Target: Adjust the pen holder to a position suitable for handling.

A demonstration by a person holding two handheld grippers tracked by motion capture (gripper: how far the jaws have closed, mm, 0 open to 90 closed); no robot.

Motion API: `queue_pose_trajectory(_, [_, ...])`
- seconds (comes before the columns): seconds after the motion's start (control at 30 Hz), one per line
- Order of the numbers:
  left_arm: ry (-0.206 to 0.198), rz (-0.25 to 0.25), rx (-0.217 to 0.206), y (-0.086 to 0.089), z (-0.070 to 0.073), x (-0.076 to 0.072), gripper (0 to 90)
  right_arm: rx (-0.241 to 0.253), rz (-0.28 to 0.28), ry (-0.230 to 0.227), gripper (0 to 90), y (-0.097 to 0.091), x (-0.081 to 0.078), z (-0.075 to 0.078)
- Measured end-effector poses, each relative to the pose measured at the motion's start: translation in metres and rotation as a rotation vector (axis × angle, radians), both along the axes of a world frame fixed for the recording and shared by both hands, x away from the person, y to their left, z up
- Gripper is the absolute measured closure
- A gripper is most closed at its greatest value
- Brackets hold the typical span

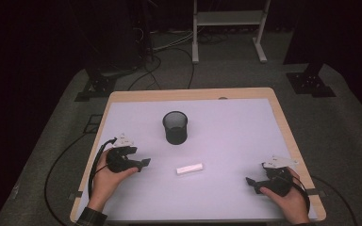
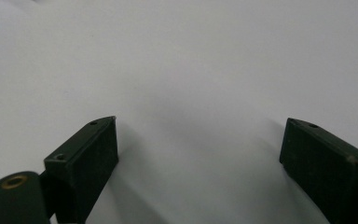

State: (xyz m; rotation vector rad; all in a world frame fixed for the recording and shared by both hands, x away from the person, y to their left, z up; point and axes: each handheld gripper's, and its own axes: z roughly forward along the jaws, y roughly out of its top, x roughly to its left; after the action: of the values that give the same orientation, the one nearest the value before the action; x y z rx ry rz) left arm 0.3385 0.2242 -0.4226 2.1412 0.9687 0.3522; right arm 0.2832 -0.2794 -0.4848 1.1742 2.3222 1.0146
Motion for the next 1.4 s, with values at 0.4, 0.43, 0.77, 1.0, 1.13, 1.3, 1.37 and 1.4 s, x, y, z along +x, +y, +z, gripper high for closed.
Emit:
queue_pose_trajectory(0.4, [-0.006,-0.009,0.006,-0.01,0.017,0.017,23.9,0.0,0.0,-0.001,10.1,0.0,0.0,0.0])
queue_pose_trajectory(0.43, [-0.009,-0.009,0.004,-0.011,0.018,0.019,23.9,0.0,0.0,-0.001,10.1,0.0,0.0,0.0])
queue_pose_trajectory(0.77, [-0.005,-0.024,0.013,-0.022,0.026,0.034,24.7,0.0,0.0,0.0,10.1,0.0,0.0,0.0])
queue_pose_trajectory(1.0, [-0.02,-0.027,0.007,-0.029,0.036,0.043,26.3,0.001,0.0,-0.001,10.1,0.0,0.0,0.0])
queue_pose_trajectory(1.13, [-0.028,-0.028,0.006,-0.033,0.042,0.05,26.8,0.001,0.0,0.0,10.1,0.0,0.0,0.0])
queue_pose_trajectory(1.3, [-0.032,-0.031,0.008,-0.038,0.047,0.059,29.4,0.002,0.0,0.0,10.1,0.0,0.0,0.0])
queue_pose_trajectory(1.37, [-0.028,-0.035,0.011,-0.04,0.048,0.062,30.0,0.004,-0.002,0.0,10.1,0.0,0.0,0.0])
queue_pose_trajectory(1.4, [-0.03,-0.036,0.011,-0.041,0.048,0.064,30.1,0.002,-0.001,-0.001,10.1,0.0,0.0,0.0])
